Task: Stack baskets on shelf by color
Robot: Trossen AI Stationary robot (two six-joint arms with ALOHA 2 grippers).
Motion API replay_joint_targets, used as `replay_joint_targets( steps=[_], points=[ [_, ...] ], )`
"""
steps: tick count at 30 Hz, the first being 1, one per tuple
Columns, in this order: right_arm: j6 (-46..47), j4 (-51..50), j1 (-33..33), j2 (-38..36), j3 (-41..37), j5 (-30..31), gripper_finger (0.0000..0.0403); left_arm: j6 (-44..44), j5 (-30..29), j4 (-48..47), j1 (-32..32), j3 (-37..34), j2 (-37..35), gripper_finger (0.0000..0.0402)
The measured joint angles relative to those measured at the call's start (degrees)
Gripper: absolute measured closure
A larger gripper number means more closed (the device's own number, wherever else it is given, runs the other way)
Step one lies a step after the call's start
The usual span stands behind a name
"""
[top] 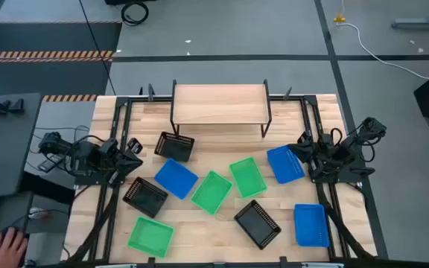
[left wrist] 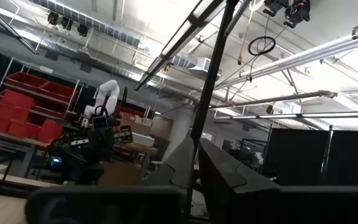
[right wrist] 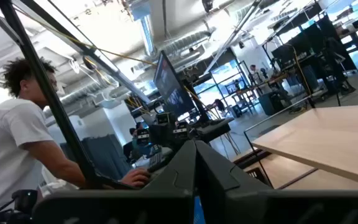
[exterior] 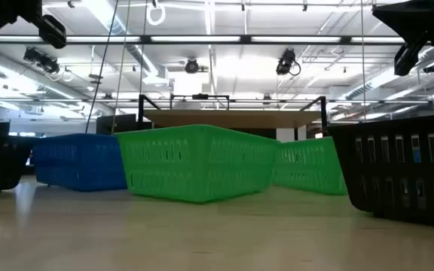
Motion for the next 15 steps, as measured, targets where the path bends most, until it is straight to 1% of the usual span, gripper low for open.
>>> replay_joint_targets(
  steps=[6,15],
  points=[
    [0.0,0.0,0.0,0.0,0.0,0.0,0.0389,0.0,0.0,0.0,0.0,0.0,0.0,0.0366],
    [0.0,0.0,0.0,0.0,0.0,0.0,0.0389,0.0,0.0,0.0,0.0,0.0,0.0,0.0371]
  ],
)
